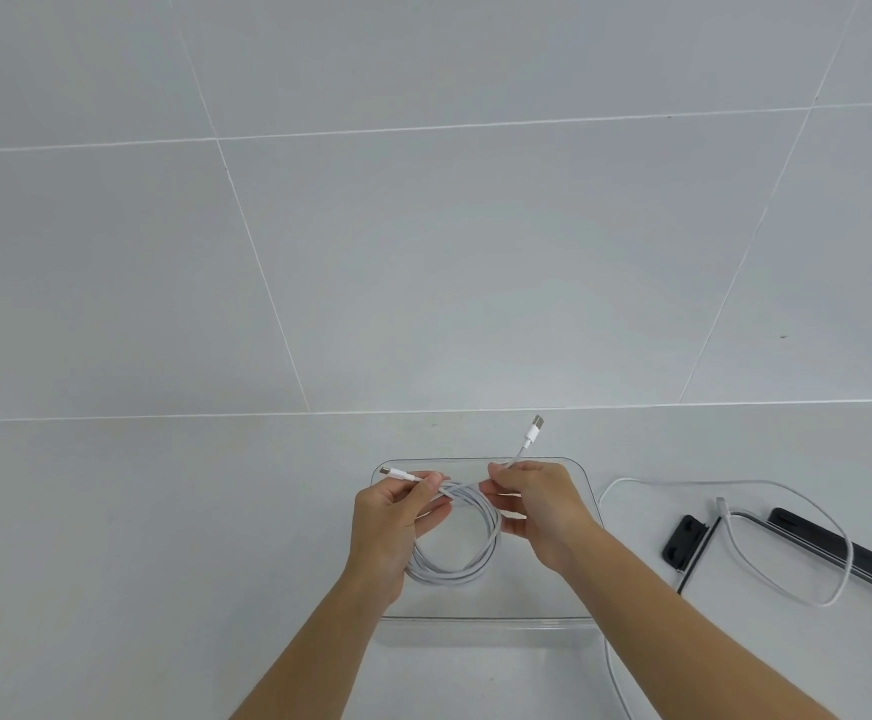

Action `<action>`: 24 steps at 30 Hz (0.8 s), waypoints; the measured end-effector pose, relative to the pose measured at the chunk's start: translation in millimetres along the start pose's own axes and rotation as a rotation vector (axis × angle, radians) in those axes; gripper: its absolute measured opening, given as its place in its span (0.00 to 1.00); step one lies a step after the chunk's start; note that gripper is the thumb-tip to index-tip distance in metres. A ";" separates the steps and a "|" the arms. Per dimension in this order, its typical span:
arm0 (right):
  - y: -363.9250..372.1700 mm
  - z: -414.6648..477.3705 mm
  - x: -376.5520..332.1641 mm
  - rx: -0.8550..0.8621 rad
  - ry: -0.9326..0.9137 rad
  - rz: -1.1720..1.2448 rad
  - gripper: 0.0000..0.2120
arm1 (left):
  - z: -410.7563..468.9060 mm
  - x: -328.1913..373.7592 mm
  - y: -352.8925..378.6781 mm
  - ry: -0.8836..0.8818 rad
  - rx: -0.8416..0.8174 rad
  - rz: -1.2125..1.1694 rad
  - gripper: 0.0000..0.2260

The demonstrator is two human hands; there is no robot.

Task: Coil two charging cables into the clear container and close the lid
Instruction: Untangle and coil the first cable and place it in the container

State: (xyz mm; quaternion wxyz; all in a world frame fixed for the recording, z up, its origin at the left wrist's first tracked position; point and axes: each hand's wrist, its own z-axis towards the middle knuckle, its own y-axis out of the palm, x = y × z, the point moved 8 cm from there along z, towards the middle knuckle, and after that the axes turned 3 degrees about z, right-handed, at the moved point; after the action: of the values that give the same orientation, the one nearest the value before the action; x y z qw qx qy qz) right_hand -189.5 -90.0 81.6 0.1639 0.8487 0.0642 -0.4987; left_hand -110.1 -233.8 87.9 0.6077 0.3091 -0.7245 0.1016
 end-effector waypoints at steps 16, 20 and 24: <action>-20.7 9.7 20.4 0.071 0.184 -0.199 0.08 | 14.9 -22.4 4.2 -0.100 -0.028 0.129 0.01; -29.9 14.4 25.3 0.089 0.200 -0.096 0.04 | 26.9 -48.7 9.1 -0.270 -0.083 0.207 0.01; -38.0 20.1 34.8 0.157 0.221 -0.031 0.02 | 39.5 -66.0 10.2 -0.358 -0.048 0.311 0.05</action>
State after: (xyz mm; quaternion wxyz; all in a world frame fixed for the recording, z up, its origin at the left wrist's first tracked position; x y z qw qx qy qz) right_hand -199.2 -63.2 34.3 0.0808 0.9077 0.0559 -0.4080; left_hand -143.5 -224.9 18.5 0.4538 0.1922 -0.8618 0.1204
